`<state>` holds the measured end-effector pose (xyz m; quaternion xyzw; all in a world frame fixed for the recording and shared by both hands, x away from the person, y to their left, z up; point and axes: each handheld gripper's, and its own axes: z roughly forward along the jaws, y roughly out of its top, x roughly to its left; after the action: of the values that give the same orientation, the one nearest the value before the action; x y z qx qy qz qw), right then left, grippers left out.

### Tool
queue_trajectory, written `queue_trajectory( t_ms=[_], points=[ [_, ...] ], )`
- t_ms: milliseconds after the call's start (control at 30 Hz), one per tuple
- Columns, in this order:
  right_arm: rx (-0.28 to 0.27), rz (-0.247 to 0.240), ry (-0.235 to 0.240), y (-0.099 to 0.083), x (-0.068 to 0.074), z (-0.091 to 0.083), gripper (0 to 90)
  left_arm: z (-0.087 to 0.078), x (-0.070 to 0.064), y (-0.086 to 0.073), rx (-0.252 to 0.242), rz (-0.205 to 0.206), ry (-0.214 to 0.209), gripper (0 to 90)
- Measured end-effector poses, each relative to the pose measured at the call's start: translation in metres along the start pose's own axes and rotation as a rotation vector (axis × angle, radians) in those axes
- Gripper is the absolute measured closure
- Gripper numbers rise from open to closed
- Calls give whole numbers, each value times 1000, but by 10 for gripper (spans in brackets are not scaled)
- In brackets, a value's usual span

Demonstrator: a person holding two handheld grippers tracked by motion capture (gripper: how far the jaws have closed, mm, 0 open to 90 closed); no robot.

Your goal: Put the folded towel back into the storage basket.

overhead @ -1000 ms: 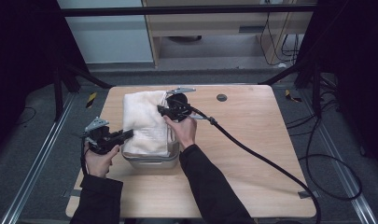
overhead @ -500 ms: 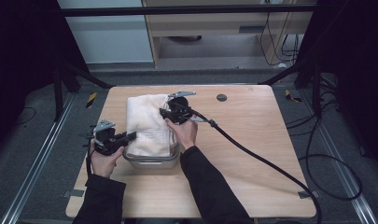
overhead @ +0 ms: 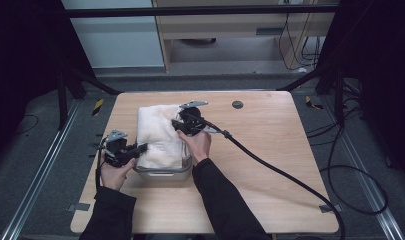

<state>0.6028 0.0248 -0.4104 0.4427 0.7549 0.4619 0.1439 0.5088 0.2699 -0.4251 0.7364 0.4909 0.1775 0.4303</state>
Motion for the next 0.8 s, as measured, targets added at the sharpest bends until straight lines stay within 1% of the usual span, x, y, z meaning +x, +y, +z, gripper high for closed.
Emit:
queue_trajectory(
  t_ms=[133,367,533,800],
  points=[
    [14,-4,-6,-3,-2,1,636,3,-2,-1,13,10,7,758],
    [31,-2,-11,-11,-5,4,628,8,-3,-3,41,14,12,756],
    [38,-18,-19,-15,-4,5,628,10,-3,-4,56,26,21,751],
    [49,-29,-31,-20,-6,6,611,11,-5,-4,66,34,33,709]
  ],
)
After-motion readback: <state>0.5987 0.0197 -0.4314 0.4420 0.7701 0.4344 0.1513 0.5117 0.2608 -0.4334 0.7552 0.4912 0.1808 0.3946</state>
